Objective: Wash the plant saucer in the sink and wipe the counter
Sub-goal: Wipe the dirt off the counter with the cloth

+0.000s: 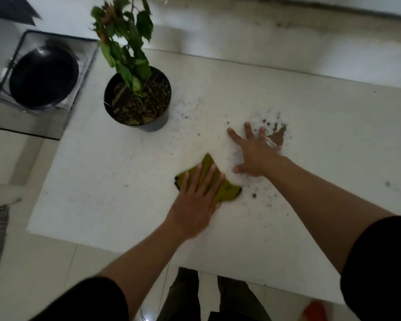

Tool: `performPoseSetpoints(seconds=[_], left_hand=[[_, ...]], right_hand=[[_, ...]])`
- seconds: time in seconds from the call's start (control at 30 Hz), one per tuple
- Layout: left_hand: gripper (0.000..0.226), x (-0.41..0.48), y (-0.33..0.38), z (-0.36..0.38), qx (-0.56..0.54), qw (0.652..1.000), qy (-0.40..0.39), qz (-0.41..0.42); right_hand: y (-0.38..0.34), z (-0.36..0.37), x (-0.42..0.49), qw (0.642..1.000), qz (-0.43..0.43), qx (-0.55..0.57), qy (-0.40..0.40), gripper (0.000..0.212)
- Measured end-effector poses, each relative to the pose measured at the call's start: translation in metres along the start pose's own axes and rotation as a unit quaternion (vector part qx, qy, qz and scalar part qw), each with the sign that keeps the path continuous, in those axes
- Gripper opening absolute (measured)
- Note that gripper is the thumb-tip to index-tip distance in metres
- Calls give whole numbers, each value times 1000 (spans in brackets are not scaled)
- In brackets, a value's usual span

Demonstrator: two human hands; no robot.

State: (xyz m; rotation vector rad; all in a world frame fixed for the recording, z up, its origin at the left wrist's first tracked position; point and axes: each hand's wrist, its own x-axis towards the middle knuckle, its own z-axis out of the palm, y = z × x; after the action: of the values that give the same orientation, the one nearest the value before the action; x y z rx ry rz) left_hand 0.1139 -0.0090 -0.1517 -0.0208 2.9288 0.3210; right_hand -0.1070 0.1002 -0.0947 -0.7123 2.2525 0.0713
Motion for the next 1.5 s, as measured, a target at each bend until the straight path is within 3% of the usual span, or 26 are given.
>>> performPoseSetpoints(seconds=[0.2,0.37,0.5,0.7,1.03,1.27,1.37,1.43,1.5], left_hand=[[72,-88,51,12,-51,998,-28,40],[69,-38,36,-37,-290,951,32,-100],[59,64,5,-79,-243,957,99,-121],[61,144,-3,-52,-138,985,-60,-81],[62,42,30,5,-61,996,66,9],[79,-53,54,10,-57,996,-11,63],[81,-84,52,4,-158,979,-115,51],[54,-96,54,-32,-274,945,-177,7],[25,-102,48,-67,-423,897,-113,-68]], right_hand=[[-2,-5,-4,1000,-8,-14,5,104],[16,-5,-7,980,-85,-14,179,54],[33,8,-10,973,-99,0,210,48],[45,43,-14,982,-92,6,164,76],[46,57,-39,974,-108,6,198,73],[22,92,-84,970,-96,-19,224,55],[3,99,-97,968,-90,15,233,49],[-10,99,-98,961,-103,49,251,44],[-25,94,-96,955,-114,99,255,38]])
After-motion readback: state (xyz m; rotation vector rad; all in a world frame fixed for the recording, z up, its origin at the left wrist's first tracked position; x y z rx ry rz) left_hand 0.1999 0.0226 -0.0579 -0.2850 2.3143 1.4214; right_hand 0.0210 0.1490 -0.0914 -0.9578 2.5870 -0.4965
